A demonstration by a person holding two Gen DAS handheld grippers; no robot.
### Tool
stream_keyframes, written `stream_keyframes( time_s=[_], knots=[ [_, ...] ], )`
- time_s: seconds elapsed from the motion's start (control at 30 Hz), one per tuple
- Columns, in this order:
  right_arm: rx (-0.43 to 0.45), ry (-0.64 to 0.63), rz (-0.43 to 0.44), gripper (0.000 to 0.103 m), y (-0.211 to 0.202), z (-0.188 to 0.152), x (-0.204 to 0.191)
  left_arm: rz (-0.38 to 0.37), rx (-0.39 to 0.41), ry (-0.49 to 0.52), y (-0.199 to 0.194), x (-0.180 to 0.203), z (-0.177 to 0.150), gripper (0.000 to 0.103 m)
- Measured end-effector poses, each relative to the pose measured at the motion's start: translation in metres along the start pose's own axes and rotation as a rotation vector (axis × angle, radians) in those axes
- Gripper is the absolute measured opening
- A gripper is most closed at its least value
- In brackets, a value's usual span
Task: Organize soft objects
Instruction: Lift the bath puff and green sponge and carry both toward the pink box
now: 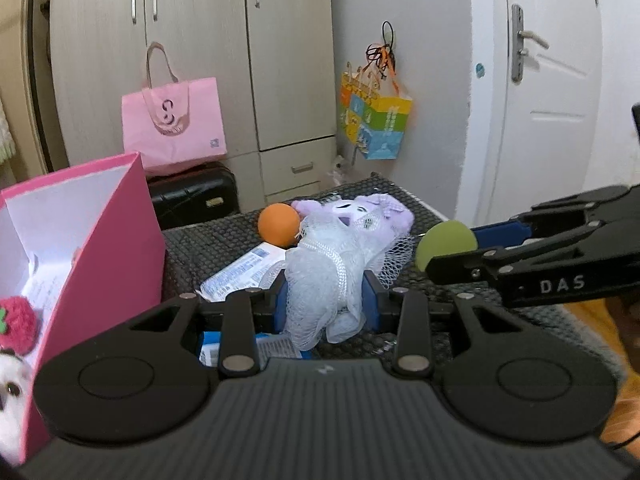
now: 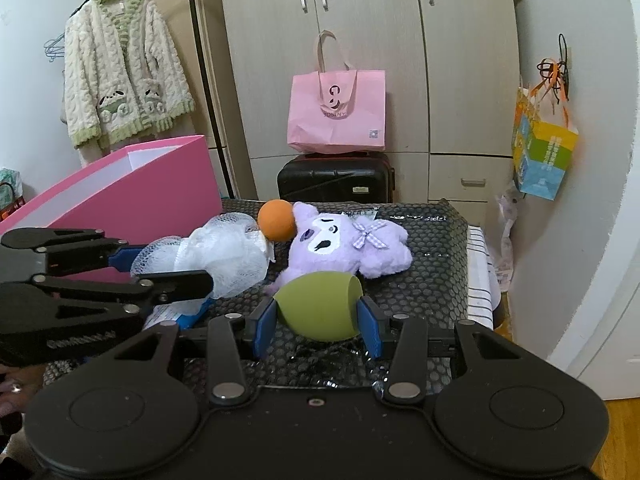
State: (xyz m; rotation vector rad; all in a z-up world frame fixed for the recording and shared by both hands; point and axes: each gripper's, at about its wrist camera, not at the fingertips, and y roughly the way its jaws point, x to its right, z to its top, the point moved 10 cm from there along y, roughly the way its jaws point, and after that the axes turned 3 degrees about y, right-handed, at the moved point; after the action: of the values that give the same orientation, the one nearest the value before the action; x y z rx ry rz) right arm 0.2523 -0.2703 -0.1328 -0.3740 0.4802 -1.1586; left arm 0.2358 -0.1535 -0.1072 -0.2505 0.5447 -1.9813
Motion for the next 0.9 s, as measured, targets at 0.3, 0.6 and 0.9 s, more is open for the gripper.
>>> stream_keyframes(
  time_s=[0.3,0.6,0.9],
  knots=[
    [-0.033,-0.016,0.007,0.050,-0.012,-0.009,-0.010,-0.081,-0.031,-0.057,-0.022,-0.003,-0.005,0.035],
    [-0.044,0.042,0.038,0.050,-0.021,-0.018,-0.019,-0.132,-0.030,-0.075,-0.054,-0.011,-0.004,0.035],
    [-0.102,-0.031,0.063,0.050,-0.045,-0.019,-0.049,-0.150,-0.045,-0.066,-0.081,-0.016,-0.013,0.035]
  ],
)
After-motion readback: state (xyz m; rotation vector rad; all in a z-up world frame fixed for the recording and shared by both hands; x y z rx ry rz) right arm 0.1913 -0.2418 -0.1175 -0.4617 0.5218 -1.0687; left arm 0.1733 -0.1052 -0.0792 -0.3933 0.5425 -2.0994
